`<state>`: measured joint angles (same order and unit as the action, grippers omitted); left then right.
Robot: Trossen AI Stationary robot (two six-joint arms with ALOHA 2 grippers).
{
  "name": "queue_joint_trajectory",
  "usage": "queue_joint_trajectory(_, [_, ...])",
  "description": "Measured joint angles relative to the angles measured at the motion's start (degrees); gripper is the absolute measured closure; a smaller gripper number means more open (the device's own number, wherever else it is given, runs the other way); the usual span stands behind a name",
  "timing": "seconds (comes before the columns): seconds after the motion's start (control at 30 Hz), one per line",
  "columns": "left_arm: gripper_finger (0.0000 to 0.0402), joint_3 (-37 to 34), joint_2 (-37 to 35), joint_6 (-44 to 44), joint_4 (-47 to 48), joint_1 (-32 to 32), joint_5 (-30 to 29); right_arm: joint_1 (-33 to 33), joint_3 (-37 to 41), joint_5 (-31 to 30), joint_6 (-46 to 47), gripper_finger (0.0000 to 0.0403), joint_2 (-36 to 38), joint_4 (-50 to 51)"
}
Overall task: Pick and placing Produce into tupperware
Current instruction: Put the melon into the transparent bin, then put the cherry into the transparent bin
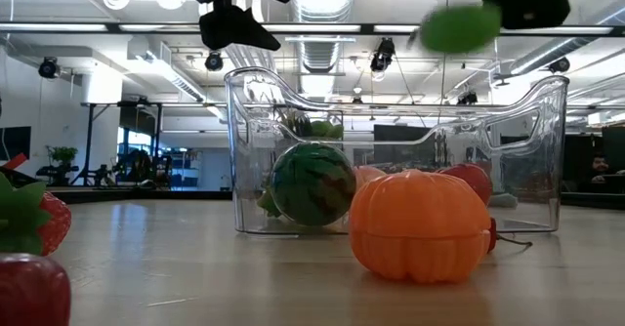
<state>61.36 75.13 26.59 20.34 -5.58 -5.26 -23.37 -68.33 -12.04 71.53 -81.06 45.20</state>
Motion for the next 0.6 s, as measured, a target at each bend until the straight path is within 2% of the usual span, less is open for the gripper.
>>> queue_joint_trajectory(0.2, [0.0070,0.0,0.0,0.0,0.1,0.0,0.4,0.2,-4.9,0.6,-1.4,0.0095,-5.2,5.7])
queue_joint_trajectory(0.37, [0.0070,0.0,0.0,0.1,0.1,0.0,0.4,0.2,-9.4,-4.6,-0.8,0.0064,-5.9,10.4])
queue_joint_trajectory(0.47, [0.0070,0.0,0.3,4.2,-1.2,0.1,0.2,0.2,-12.2,-10.7,4.5,0.0053,-4.9,17.2])
queue_joint_trajectory(0.6, [0.0070,0.0,2.1,9.1,-2.7,3.0,-2.6,0.4,-16.1,-17.1,17.9,0.0049,-2.7,33.1])
